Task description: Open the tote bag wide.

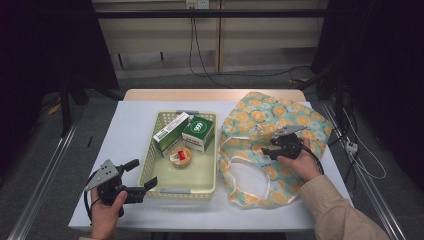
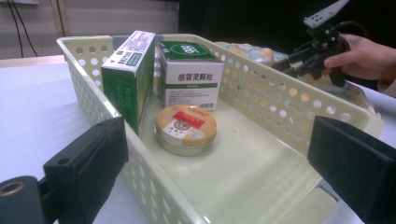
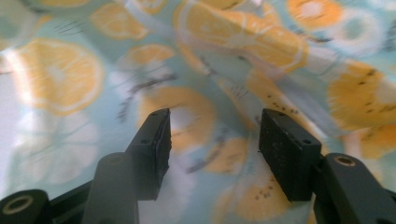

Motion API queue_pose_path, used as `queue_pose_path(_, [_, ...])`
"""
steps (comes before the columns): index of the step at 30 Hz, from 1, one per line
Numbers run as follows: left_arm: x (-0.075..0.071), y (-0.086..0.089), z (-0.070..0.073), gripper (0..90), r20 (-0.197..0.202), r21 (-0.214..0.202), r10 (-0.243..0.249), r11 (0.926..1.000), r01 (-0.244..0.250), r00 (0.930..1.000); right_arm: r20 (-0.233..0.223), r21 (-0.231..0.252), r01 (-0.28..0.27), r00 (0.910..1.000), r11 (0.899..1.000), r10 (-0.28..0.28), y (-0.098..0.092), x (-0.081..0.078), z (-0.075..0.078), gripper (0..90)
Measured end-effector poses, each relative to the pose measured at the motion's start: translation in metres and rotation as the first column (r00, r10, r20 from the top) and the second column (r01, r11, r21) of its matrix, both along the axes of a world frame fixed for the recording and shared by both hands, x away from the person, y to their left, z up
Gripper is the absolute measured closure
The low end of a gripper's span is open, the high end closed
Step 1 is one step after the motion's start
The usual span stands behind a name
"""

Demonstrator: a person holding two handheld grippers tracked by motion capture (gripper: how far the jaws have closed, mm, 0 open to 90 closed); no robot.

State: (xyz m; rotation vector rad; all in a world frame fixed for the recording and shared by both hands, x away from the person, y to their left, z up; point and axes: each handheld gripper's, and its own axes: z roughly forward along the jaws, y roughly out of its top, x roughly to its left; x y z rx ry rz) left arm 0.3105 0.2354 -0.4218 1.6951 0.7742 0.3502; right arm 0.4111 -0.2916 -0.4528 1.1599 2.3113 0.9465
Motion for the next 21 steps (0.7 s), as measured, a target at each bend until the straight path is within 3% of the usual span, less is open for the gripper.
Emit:
queue_pose_path(4, [0.0,0.0,-0.001,5.2,-0.004,0.002,0.0,1.0,0.0,1.0,0.022,-0.006,0.018,0.9996,1.0,-0.018,-0.009,0.01,0.004,43.2])
queue_pose_path(8, [0.001,0.001,-0.001,5.1,-0.004,-0.001,0.001,1.0,-0.001,1.0,-0.005,-0.012,0.024,0.9997,1.0,-0.024,-0.011,0.021,-0.003,40.9])
queue_pose_path(11, [0.001,0.001,-0.002,5.1,-0.008,0.005,0.0,1.0,0.0,1.0,-0.01,0.01,0.044,0.999,0.999,-0.044,-0.013,0.027,-0.007,40.8])
queue_pose_path(14, [0.001,0.0,-0.002,5.1,-0.008,0.003,-0.003,1.0,0.003,1.0,-0.007,0.03,0.046,0.9989,0.998,-0.046,-0.013,0.027,0.002,43.9])
queue_pose_path(19, [0.002,0.0,-0.003,5.1,-0.014,0.002,0.002,1.0,-0.002,0.9999,0.037,-0.024,0.05,0.9981,0.998,-0.05,-0.017,0.025,0.017,41.0])
queue_pose_path(21, [0.001,0.0,-0.002,5.1,-0.012,0.002,0.0,1.0,0.0,0.9999,0.031,-0.009,0.073,0.9969,0.997,-0.073,-0.022,0.025,0.017,39.4])
